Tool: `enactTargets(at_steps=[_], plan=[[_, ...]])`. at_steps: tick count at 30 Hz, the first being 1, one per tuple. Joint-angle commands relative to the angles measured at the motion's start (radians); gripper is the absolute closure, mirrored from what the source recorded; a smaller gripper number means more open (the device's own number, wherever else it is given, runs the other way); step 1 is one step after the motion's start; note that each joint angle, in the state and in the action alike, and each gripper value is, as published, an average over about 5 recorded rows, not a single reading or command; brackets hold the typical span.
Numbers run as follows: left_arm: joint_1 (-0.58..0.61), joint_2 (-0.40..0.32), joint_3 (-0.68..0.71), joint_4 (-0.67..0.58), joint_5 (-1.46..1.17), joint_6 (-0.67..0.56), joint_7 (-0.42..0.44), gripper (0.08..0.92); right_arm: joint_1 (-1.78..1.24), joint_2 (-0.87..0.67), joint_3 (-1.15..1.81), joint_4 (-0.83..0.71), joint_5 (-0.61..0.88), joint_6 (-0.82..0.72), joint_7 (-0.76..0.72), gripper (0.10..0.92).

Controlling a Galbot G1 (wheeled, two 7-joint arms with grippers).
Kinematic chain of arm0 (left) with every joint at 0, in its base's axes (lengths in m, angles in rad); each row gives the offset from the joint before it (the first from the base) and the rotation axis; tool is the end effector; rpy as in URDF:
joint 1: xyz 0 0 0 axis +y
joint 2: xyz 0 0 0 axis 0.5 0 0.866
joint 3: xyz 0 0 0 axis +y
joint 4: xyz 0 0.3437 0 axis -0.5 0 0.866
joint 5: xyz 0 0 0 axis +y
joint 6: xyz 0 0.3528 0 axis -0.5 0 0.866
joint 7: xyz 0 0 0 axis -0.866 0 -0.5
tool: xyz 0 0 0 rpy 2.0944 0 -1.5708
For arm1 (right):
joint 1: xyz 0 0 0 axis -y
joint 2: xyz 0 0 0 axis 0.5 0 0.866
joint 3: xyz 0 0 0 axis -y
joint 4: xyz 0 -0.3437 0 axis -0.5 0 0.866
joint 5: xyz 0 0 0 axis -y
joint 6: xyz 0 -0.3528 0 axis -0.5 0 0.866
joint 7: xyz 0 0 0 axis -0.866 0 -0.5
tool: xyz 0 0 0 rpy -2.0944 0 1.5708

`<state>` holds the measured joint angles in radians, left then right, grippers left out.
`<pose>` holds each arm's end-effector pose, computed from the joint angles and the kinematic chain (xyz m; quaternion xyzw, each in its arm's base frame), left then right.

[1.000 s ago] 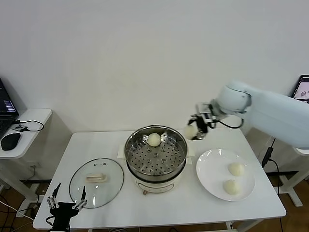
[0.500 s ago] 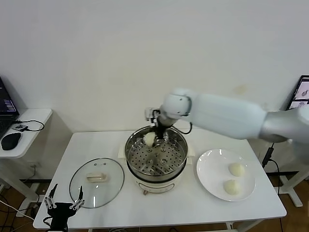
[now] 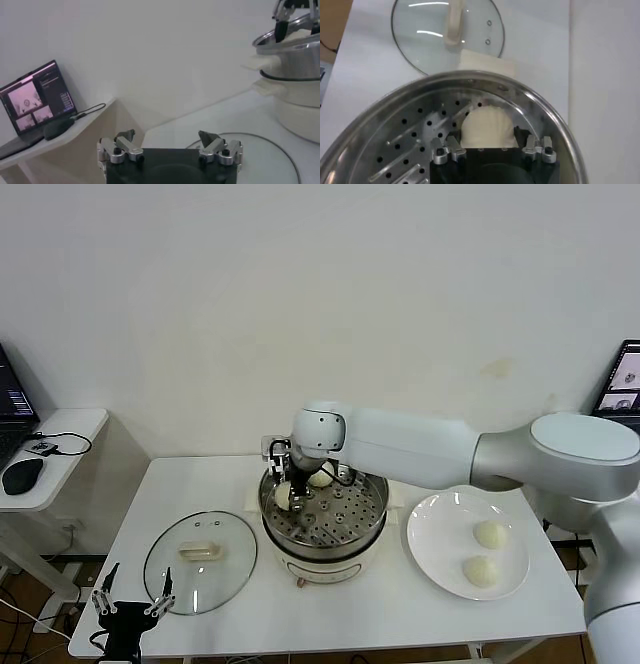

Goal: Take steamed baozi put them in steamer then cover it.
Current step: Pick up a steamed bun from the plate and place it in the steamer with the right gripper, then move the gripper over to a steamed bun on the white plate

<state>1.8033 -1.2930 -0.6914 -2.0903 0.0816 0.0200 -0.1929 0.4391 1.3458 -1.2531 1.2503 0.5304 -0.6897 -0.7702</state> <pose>0.1181 0.0954 -0.3149 0.0760 -0.9701 -0.2104 0.0942 0.5089 0.2180 -0.1118 0.5421 -0.5684 0.5281 0.3227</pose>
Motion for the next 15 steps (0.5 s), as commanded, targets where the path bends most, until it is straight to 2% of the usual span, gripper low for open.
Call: enactTargets(at_steps=[1, 5, 10, 15], plan=[[-0.001, 0.0, 0.001, 0.002, 0.0, 0.001, 0.001, 0.177, 0.068, -0.056, -0.006, 0.066, 0.008, -0.022, -0.042, 0.242], [-0.003, 0.002, 0.004, 0.001, 0.0, 0.002, 0.001, 0.177, 0.173, -0.187, -0.027, 0.155, -0.038, 0.036, -0.147, 0.205], [-0.003, 0.005, 0.007, -0.007, 0.001, 0.003, 0.003, 0.177, 0.291, -0.422, -0.065, 0.301, -0.134, 0.168, -0.29, 0.203], [0.0, 0.008, 0.014, -0.014, 0.004, 0.005, 0.004, 0.177, 0.318, -0.677, -0.08, 0.421, -0.242, 0.261, -0.359, 0.203]])
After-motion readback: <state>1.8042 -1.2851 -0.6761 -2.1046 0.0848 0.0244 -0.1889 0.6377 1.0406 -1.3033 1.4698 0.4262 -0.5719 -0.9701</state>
